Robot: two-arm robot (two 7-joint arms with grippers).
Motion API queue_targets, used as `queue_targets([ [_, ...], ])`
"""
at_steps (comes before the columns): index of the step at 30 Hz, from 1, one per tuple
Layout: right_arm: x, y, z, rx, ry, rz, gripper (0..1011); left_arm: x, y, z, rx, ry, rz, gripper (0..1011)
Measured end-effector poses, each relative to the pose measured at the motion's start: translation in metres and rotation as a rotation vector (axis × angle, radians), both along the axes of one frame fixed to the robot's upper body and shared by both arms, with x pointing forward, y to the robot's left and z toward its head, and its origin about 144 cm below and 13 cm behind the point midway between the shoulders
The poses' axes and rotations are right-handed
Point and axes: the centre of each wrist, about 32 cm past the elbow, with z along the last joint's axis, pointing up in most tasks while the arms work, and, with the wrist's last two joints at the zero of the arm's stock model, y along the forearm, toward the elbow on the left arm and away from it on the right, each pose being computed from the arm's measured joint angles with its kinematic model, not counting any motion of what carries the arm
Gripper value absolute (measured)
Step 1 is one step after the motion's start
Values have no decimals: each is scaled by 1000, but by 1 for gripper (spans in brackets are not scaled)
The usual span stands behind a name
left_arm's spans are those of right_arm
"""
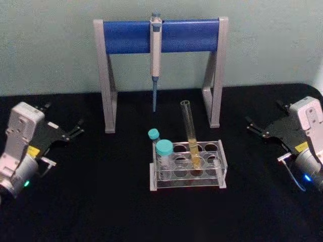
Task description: Pick up the test tube from the test tube rack, shake it, then place it back into the test tube rack.
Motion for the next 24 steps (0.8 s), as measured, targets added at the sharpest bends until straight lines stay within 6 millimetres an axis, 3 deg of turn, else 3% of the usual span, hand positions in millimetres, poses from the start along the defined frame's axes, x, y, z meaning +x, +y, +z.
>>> queue_targets([
  [16, 1, -1, 1, 6, -9, -3, 1000, 0, 0, 0, 0, 0, 0, 1001],
  [24, 1, 1, 11, 77, -54, 38, 1000, 0, 0, 0, 0, 0, 0, 1001],
])
